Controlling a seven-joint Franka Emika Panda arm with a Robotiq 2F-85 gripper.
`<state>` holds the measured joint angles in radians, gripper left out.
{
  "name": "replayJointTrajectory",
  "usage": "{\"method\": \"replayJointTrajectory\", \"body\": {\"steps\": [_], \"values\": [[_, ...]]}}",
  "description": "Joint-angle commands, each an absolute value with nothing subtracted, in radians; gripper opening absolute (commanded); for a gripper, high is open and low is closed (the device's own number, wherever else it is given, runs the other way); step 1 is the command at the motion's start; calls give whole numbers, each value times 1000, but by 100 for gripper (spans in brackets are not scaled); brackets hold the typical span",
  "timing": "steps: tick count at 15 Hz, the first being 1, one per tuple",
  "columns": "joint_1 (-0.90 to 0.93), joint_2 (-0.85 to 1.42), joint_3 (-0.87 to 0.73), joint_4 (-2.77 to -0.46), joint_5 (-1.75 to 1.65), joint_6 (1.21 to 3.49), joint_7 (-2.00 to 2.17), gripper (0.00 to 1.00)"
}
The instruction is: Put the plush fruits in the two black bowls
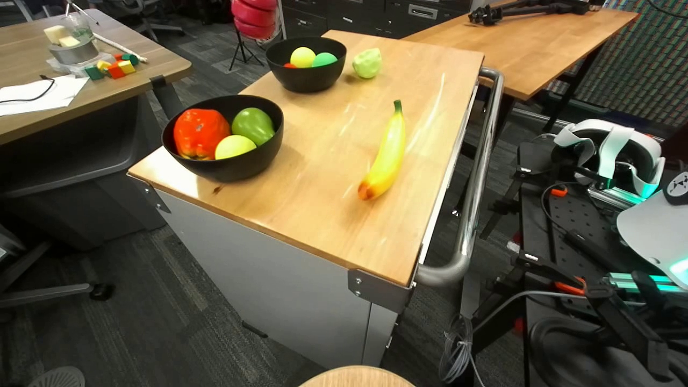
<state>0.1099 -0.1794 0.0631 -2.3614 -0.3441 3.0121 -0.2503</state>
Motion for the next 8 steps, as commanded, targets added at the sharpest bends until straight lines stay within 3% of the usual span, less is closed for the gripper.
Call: {"method": "replayJointTrajectory", "body": {"steps": [1,4,8], "values": [[207,-95,3,-2403,-246,3282,-376,1],[306,-8,-39,-2435,-272,3502,-339,1],[236,82,-24,-2448,-633,3766,-87,1]]}}
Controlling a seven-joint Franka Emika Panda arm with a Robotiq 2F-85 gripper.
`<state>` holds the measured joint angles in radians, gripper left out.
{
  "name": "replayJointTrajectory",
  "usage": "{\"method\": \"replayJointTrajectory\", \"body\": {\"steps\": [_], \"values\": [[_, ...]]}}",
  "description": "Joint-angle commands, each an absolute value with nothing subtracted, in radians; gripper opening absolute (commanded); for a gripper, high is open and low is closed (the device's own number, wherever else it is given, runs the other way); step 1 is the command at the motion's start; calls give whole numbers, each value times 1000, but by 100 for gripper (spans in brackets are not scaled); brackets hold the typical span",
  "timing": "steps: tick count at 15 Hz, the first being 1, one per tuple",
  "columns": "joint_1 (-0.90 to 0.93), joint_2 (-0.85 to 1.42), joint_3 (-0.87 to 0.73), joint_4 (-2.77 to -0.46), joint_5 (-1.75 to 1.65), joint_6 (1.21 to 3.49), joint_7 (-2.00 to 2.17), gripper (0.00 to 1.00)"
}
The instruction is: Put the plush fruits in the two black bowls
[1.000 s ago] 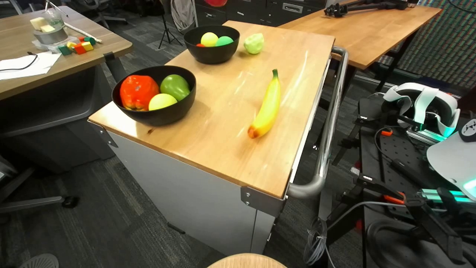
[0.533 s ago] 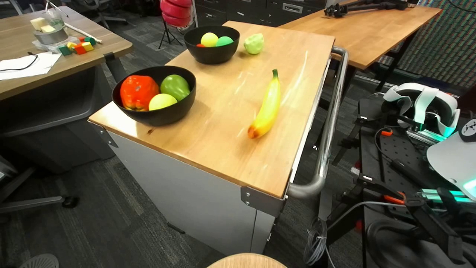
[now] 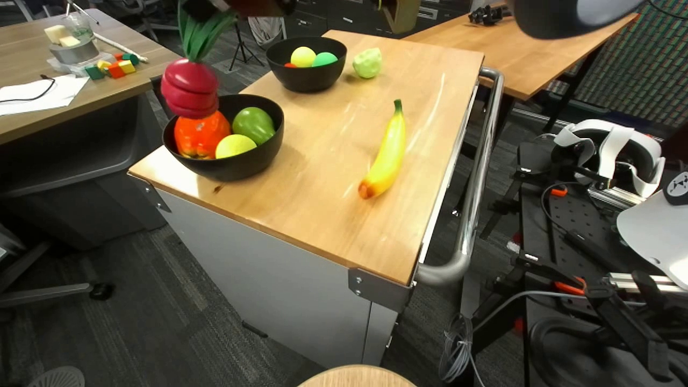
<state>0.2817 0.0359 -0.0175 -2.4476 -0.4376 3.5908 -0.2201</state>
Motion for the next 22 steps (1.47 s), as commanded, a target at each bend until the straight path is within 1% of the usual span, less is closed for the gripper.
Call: {"method": "replayJointTrajectory", "body": {"steps": [1,3,5,6,9,12,13,16,19,22], "values": [[211,90,-35,-2440,-718,3801,-38,1],[172,98,-57,-2432,-821,3860,20,1],[149,107,-75,-2403,-847,3887,21,1],[151,142,-72,-2339,-821,3860,13,1],[143,130,-71,-2294,-794,3814,6,1],[148,134,-74,-2240,-755,3709,-11,1],[99,136,-26,-2230,-719,3662,-47,1],[78,131,-16,-2212,-638,3535,-99,1],[61,115,-14,-2216,-567,3397,-162,1],[52,99,-9,-2254,-529,3343,-212,1]]}}
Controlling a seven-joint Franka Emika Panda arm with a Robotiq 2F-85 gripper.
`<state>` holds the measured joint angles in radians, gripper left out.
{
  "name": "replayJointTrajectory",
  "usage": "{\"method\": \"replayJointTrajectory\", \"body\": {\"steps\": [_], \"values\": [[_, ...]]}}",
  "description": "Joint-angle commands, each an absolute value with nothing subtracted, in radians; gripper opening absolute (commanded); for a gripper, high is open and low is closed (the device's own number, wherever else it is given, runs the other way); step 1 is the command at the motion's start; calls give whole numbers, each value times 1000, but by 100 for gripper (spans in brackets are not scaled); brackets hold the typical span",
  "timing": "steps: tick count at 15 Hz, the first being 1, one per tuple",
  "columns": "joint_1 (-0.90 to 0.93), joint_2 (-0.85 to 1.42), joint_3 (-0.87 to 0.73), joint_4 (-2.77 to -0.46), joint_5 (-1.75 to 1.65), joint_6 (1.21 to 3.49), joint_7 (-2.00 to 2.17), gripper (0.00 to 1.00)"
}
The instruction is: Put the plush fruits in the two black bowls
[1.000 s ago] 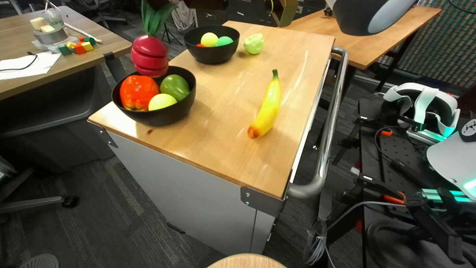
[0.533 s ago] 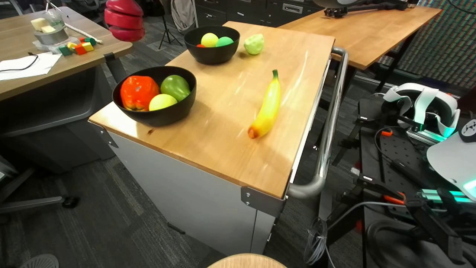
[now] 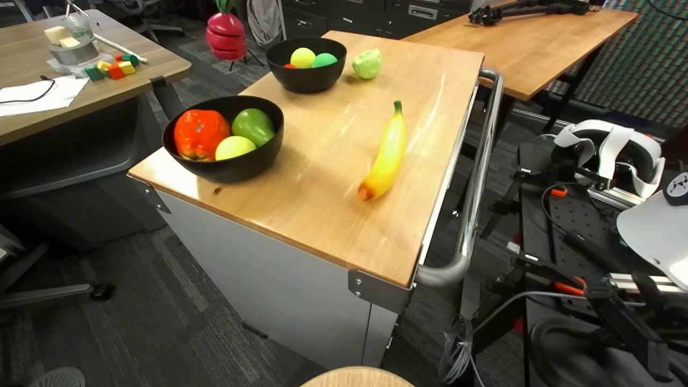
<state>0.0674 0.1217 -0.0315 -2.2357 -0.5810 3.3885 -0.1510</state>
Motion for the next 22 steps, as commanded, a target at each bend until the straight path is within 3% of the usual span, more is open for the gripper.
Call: {"method": "replayJointTrajectory", "body": {"steps": [1,11,12,14,18,22], "values": [[52,96,-5,-2265,-519,3338,-225,1],[64,84,47,-2378,-504,3366,-310,2],[65,85,51,-2378,-503,3368,-315,28],[67,78,58,-2381,-502,3360,-321,35],[79,-3,69,-2406,-499,3252,-333,66],[82,-171,71,-2455,-414,2897,-330,95]]}}
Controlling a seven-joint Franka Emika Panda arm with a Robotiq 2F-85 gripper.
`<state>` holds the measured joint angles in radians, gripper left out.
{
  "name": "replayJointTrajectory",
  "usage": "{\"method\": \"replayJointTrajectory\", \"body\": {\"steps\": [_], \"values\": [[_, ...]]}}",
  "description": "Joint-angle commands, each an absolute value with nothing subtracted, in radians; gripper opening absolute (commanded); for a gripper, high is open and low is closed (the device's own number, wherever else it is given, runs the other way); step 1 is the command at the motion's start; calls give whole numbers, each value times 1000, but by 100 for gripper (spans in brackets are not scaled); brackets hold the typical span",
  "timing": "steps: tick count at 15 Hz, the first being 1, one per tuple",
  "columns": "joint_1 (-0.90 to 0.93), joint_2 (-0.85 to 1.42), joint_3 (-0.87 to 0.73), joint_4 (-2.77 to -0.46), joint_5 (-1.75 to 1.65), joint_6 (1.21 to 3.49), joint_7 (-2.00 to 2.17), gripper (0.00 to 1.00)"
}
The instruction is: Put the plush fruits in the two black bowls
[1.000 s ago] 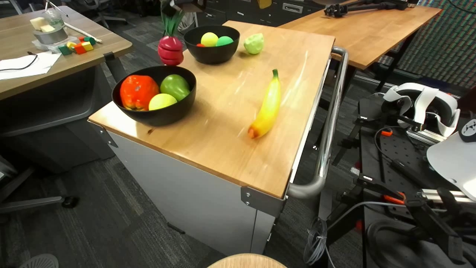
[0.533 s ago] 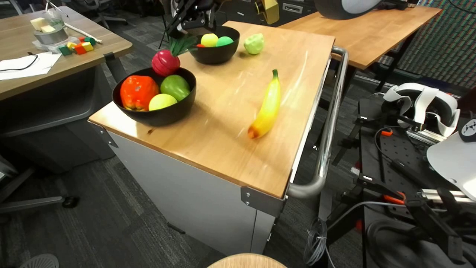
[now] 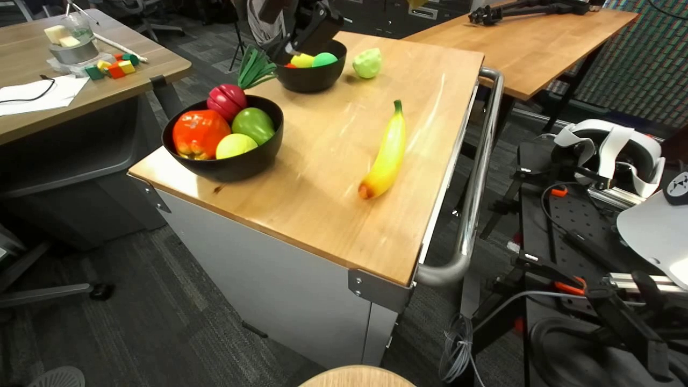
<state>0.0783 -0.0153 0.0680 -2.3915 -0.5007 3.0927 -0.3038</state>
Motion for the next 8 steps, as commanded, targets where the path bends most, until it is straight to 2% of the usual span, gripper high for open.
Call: {"method": "replayJointTrajectory", "body": {"steps": [1,4,5,8], "values": [[71,-207,64,-2449,-387,2811,-344,100],[33,-281,19,-2391,-360,2547,-356,100],[50,-219,43,-2405,-392,2657,-321,100],[30,-276,12,-2398,-382,2564,-341,100]]}}
